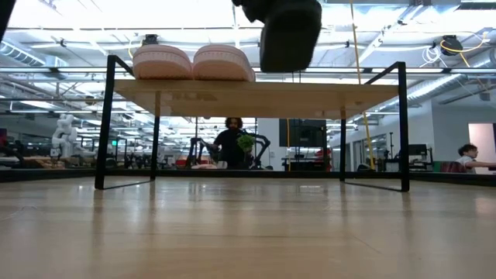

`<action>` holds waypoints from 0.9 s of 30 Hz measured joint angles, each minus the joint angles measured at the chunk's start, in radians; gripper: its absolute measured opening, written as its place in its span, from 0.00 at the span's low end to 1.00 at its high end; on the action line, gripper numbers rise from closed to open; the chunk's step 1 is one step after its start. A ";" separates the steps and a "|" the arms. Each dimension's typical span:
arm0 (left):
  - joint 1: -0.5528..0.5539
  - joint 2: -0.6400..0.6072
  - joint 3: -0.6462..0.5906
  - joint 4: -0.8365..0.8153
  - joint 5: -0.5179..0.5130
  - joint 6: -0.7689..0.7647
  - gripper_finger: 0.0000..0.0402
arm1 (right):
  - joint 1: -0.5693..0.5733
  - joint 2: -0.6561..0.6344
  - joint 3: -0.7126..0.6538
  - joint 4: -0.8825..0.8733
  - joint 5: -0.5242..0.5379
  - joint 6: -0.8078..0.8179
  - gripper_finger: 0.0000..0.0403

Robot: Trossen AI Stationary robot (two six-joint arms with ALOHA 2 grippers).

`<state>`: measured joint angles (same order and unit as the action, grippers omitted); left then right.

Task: Pick and place slides into the shelf
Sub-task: Put the left black slipper on the shelf

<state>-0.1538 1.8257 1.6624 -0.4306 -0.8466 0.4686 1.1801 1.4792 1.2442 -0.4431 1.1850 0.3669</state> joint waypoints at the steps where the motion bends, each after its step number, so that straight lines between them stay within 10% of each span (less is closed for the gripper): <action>1: 0.000 -0.031 -0.032 0.037 0.010 0.005 0.00 | 0.000 0.000 0.000 0.006 0.001 -0.009 0.49; 27: 0.063 -0.013 -0.123 0.143 -0.019 -0.086 0.00 | -0.001 0.000 0.000 0.095 0.072 -0.129 0.49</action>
<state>-0.0911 1.8126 1.5391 -0.2879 -0.8657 0.3824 1.1790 1.4788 1.2444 -0.3482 1.2568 0.2377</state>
